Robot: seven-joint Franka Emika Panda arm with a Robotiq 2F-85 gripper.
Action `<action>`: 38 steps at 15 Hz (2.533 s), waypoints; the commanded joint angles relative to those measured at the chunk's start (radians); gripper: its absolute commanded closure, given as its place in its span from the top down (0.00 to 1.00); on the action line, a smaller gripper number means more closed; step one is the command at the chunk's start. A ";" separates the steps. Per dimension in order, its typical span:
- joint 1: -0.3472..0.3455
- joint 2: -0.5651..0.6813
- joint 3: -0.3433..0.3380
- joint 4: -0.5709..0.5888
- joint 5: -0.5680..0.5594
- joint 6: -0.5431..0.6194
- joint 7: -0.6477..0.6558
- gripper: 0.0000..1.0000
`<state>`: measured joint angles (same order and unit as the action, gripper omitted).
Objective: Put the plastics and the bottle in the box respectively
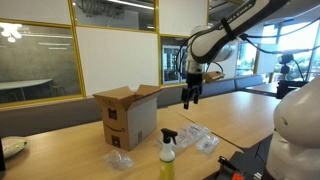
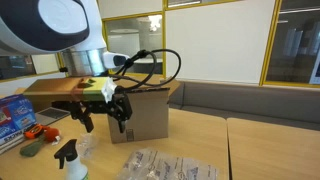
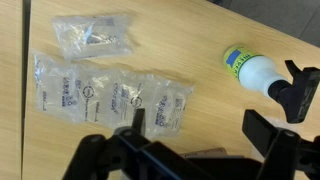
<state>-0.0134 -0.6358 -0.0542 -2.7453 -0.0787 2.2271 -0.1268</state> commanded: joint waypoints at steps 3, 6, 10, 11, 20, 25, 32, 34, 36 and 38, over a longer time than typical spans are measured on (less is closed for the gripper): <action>-0.001 -0.003 0.001 0.005 0.001 -0.003 0.000 1.00; -0.001 -0.003 0.001 0.005 0.001 -0.003 0.000 1.00; -0.059 0.011 0.022 0.004 -0.019 0.000 0.122 1.00; -0.087 0.015 0.020 0.001 -0.028 -0.001 0.158 1.00; -0.208 0.222 -0.028 0.062 -0.032 0.019 0.266 1.00; -0.190 0.398 -0.107 0.128 0.035 0.080 0.166 1.00; -0.207 0.622 -0.199 0.235 0.353 0.057 0.124 1.00; -0.217 0.680 -0.206 0.255 0.462 0.060 0.128 1.00; -0.231 0.726 -0.206 0.263 0.553 0.064 0.139 1.00; -0.246 0.763 -0.205 0.255 0.628 0.092 0.164 1.00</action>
<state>-0.2387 0.0614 -0.2583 -2.5190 0.4501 2.3044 0.0073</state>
